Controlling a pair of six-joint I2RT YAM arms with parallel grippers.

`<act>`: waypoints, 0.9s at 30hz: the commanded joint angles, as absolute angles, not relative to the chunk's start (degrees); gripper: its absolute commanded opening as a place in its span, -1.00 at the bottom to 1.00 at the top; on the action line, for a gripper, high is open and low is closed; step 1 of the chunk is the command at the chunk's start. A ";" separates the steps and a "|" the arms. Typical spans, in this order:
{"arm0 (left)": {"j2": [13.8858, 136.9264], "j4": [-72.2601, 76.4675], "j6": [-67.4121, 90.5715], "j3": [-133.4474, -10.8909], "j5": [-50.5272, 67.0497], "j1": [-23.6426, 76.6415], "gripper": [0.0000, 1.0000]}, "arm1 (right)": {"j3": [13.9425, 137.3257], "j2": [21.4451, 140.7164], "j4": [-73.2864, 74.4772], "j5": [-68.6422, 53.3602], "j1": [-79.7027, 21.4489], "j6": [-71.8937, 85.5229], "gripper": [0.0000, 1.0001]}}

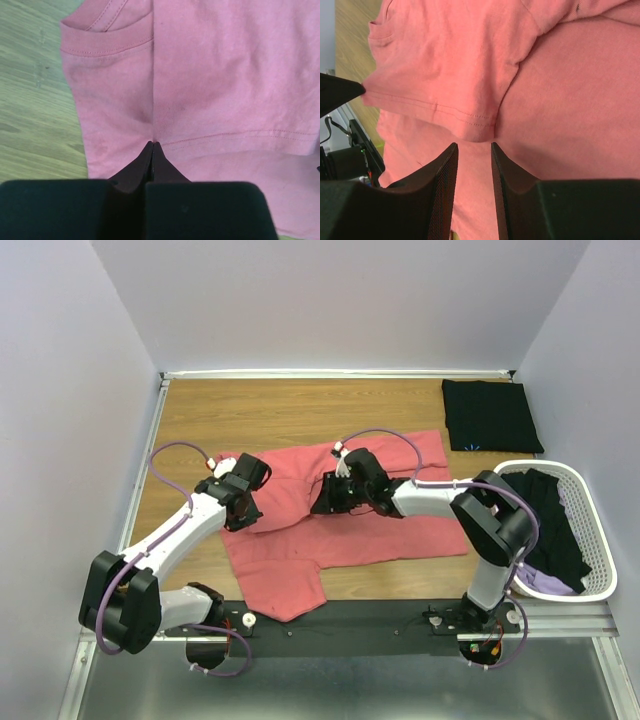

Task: Fold and stack the t-shirts
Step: Fold the tshirt

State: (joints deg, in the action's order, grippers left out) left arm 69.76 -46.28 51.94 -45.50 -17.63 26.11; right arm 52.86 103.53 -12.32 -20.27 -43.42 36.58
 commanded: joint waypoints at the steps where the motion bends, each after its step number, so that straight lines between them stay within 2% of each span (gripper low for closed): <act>1: 69.79 -48.08 52.65 -44.92 -20.21 26.37 -1.00 | 55.19 105.55 -10.90 -21.80 -43.15 36.12 -0.20; 21: 71.63 -49.40 50.63 -44.74 -22.68 26.37 -0.99 | 56.25 105.74 -7.12 -18.73 -43.15 33.67 -0.20; 25: 71.81 -48.61 50.10 -43.69 -20.66 26.46 -0.90 | 56.51 103.63 -3.70 -12.93 -43.16 32.00 -0.20; 27: 71.54 -48.34 50.10 -43.59 -20.30 26.46 -0.66 | 57.04 102.57 -1.76 -9.86 -43.15 31.12 -0.19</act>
State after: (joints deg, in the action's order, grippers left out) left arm 71.57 -48.36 50.37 -44.73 -19.92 26.13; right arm 55.16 105.78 -6.20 -17.06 -43.42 33.76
